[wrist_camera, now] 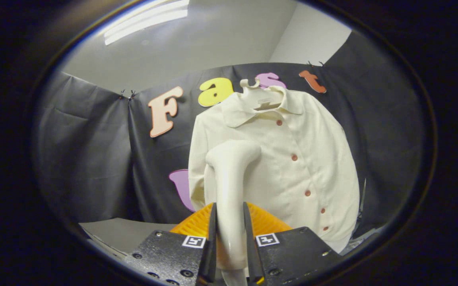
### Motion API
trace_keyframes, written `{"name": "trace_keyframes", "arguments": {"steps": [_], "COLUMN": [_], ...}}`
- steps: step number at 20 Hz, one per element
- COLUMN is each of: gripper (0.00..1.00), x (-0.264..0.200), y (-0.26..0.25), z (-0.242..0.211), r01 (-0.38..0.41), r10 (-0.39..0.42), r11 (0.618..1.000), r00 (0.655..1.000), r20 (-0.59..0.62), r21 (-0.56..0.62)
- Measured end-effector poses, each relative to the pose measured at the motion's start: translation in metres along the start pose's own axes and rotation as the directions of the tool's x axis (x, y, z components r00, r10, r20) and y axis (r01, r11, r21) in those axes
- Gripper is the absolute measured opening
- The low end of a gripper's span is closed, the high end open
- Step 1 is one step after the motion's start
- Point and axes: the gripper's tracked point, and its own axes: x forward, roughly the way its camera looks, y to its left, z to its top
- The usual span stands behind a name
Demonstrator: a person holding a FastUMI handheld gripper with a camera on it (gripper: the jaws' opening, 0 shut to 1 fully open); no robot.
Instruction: Iron the clothes twice with a garment steamer, once on the left side and once on the right side.
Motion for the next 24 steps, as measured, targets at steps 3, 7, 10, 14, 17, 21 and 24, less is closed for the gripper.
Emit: {"name": "trace_keyframes", "arguments": {"steps": [3, 7, 10, 14, 17, 21, 24], "gripper": [0.32, 0.31, 0.31, 0.31, 0.31, 0.31, 0.32], "x": [-0.001, -0.008, -0.018, -0.031, -0.043, -0.059, -0.068], "y": [-0.006, -0.012, -0.017, -0.030, -0.043, -0.064, -0.075], "z": [-0.011, -0.029, -0.044, -0.069, -0.096, -0.129, -0.149], "r01": [-0.005, -0.004, -0.003, 0.004, 0.014, 0.029, 0.044], "r10": [0.005, 0.004, 0.005, 0.002, -0.002, -0.005, -0.010], "r11": [1.000, 1.000, 1.000, 0.998, 0.994, 0.988, 0.982], "r00": [1.000, 1.000, 0.999, 0.997, 0.994, 0.988, 0.984], "r20": [-0.006, -0.029, -0.047, -0.081, -0.112, -0.157, -0.178], "r21": [0.013, 0.002, 0.027, 0.068, 0.106, 0.153, 0.186]}}
